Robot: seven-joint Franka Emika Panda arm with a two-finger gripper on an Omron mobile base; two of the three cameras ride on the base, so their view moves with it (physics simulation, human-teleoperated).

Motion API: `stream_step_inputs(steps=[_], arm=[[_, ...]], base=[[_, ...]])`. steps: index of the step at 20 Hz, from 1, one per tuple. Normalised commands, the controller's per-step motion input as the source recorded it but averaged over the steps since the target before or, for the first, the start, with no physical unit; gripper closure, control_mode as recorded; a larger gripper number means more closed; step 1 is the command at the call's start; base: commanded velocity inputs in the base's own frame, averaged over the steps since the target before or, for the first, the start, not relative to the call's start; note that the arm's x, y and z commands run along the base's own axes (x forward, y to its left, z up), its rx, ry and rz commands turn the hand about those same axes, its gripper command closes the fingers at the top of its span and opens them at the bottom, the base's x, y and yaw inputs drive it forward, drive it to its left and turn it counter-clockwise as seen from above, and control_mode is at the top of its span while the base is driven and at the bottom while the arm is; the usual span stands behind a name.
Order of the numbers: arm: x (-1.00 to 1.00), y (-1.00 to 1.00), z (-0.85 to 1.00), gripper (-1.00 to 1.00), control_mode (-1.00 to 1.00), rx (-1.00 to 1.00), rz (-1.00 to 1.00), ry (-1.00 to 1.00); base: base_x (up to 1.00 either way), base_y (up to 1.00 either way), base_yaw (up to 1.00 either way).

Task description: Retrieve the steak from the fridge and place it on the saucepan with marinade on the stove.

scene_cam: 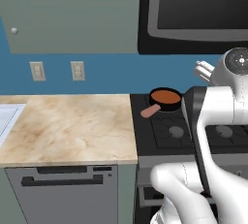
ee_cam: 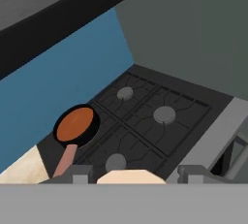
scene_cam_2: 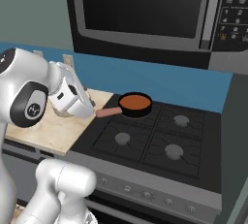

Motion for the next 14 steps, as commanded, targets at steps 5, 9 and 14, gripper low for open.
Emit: stream_step_inputs(steps=[5,9,14], arm=[[0.0,0.0,0.0,1.0,-1.0,0.0,0.1,0.0],[0.0,0.0,0.0,1.0,-1.0,0.0,0.12,0.01],[0.0,0.0,0.0,1.0,-1.0,0.0,0.07,0.0]], base=[[0.0,0.0,0.0],[0.0,0.0,0.0],[0.0,0.0,0.0]])
